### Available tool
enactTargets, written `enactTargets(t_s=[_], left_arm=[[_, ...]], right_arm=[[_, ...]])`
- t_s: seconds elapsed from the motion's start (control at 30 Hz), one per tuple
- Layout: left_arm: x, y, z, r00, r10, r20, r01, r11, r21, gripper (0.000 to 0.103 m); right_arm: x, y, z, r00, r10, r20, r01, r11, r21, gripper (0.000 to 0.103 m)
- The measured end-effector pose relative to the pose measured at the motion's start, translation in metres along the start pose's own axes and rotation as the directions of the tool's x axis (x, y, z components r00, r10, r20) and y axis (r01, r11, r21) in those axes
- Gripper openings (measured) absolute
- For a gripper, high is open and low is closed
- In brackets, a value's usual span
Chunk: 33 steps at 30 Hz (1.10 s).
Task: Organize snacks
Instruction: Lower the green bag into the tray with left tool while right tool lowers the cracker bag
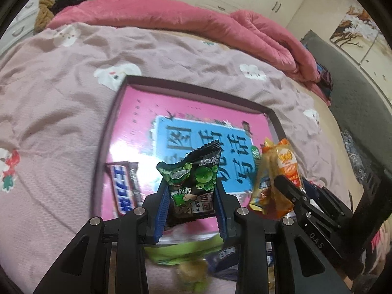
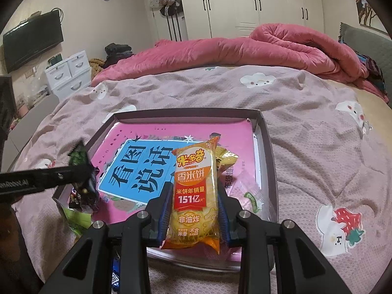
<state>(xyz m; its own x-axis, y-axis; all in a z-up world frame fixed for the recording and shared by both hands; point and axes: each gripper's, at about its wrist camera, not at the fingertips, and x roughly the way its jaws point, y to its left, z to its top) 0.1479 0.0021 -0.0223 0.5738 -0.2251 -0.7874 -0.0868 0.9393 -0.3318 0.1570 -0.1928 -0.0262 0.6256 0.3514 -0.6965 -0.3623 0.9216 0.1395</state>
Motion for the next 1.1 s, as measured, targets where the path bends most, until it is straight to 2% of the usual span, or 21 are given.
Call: enactTargets(t_s=[0.23, 0.53, 1.1], left_arm=[[0.014, -0.019, -0.006, 0.999, 0.000, -0.051, 0.002, 0.999, 0.048, 0.035], [0.030, -0.021, -0.012, 0.994, 0.011, -0.105, -0.007, 0.999, 0.044, 0.035], [0.031, -0.017, -0.015, 0.992, 0.011, -0.129, -0.007, 0.999, 0.036, 0.035]], right_arm=[[-0.001, -0.002, 0.003, 1.000, 0.020, 0.011, -0.020, 1.000, 0.016, 0.034], [0.010, -0.005, 0.004, 0.999, 0.045, -0.008, -0.045, 0.999, 0.027, 0.034], [0.018, 0.007, -0.004, 0.990, 0.129, -0.059, -0.129, 0.992, 0.008, 0.034]])
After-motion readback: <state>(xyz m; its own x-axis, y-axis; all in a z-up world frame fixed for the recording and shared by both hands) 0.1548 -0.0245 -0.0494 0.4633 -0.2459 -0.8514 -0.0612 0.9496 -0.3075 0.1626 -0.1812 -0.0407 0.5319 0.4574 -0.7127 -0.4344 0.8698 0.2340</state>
